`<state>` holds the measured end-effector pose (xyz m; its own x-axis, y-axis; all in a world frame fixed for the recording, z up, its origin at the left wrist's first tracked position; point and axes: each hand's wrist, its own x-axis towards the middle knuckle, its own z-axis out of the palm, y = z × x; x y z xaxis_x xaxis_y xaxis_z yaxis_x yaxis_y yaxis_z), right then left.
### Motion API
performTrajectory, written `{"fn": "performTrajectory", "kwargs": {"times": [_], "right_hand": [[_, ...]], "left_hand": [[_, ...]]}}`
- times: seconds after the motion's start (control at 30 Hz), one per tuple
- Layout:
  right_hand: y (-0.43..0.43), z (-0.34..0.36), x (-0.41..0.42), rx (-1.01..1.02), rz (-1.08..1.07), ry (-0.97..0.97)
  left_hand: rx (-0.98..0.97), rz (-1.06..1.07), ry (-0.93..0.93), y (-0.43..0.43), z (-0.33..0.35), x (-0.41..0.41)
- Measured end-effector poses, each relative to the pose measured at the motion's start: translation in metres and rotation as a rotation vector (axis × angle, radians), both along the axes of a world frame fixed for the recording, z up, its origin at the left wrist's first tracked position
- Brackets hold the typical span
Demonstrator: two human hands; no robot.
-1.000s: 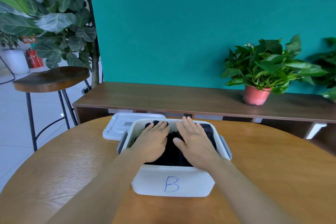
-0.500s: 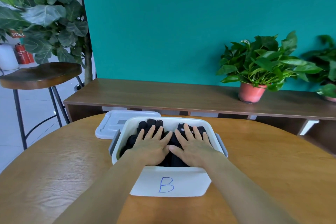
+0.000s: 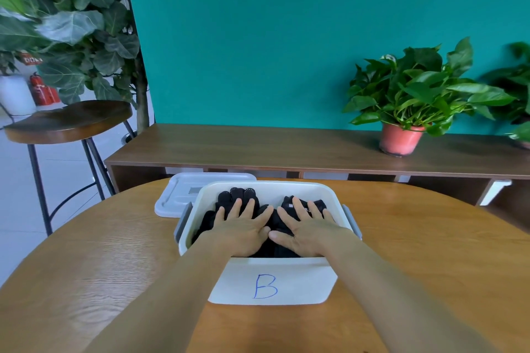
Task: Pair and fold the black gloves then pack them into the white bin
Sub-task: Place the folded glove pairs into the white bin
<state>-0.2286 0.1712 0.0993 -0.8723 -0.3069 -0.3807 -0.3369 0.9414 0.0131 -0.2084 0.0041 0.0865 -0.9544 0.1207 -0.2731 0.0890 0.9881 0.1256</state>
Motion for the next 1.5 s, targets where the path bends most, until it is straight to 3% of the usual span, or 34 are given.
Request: {"fn": "performTrajectory", "kwargs": {"times": [0.3, 0.43, 0.53, 0.67, 0.93, 1.5], "right_hand": [[0.009, 0.036, 0.035, -0.162, 0.020, 0.051], [0.009, 0.032, 0.068, -0.249, 0.073, 0.077], [0.009, 0.022, 0.082, -0.203, 0.089, 0.089], [0.014, 0.018, 0.086, -0.157, 0.068, 0.101], [0.069, 0.020, 0.092, -0.173, 0.003, 0.103], [0.193, 0.014, 0.091, -0.112, -0.248, 0.241]], "left_hand": [[0.122, -0.056, 0.327, -0.024, 0.041, 0.042], [0.152, 0.010, 0.306, -0.050, 0.036, 0.073], [0.187, 0.060, 0.260, -0.054, 0.022, 0.092], [0.305, 0.123, 0.229, -0.041, 0.019, 0.102], [0.339, 0.089, 0.218, 0.013, 0.020, 0.103], [0.178, -0.098, 0.208, 0.141, 0.020, 0.075]]}}
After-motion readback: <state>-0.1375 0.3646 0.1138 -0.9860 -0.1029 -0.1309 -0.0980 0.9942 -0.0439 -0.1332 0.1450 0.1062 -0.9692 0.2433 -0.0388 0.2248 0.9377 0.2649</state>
